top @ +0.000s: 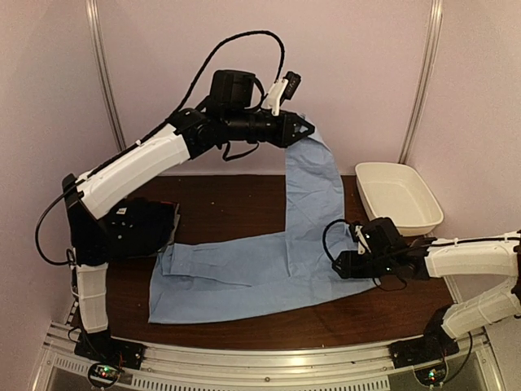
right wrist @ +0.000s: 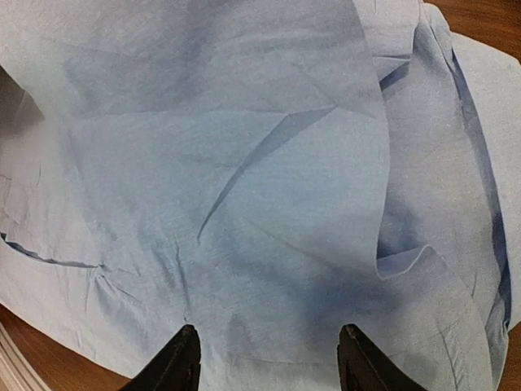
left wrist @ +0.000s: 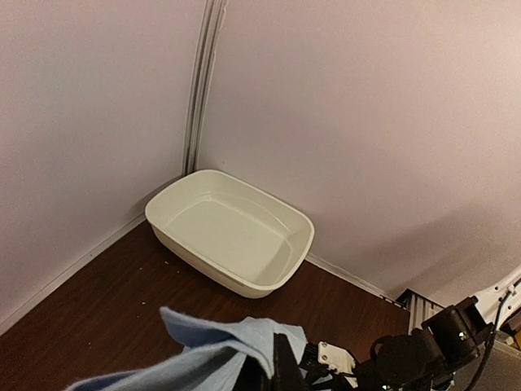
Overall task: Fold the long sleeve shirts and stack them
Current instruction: Smooth out the rectangle-folded shirt at the center of the board.
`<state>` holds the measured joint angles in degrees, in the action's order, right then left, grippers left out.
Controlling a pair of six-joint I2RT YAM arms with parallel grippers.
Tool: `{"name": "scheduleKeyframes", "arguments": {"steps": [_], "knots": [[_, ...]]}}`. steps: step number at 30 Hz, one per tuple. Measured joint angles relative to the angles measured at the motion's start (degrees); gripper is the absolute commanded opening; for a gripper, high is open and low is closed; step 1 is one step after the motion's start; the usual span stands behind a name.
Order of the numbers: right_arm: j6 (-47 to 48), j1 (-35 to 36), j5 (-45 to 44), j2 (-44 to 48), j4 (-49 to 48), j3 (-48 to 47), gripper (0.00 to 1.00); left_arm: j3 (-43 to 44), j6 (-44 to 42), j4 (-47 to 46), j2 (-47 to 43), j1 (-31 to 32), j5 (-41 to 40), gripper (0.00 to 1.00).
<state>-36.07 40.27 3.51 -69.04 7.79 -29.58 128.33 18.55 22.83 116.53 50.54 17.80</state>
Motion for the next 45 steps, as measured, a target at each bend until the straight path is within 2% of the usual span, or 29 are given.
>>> {"name": "scheduleKeyframes", "arguments": {"steps": [12,21,45], "knots": [[7.4,-7.5,1.6,-13.8,-5.2,-8.4,0.57,-5.1,0.0,0.0,-2.5,-0.3,-0.3,0.00],[10.3,-9.3,1.8,-18.7,-6.3,-10.2,0.56,-10.9,0.0,-0.3,-6.5,-0.6,-1.1,0.00],[8.6,-9.3,0.9,-16.4,-6.4,-4.7,0.59,-12.3,0.2,-0.9,-9.1,-4.5,-5.6,0.00]]}}
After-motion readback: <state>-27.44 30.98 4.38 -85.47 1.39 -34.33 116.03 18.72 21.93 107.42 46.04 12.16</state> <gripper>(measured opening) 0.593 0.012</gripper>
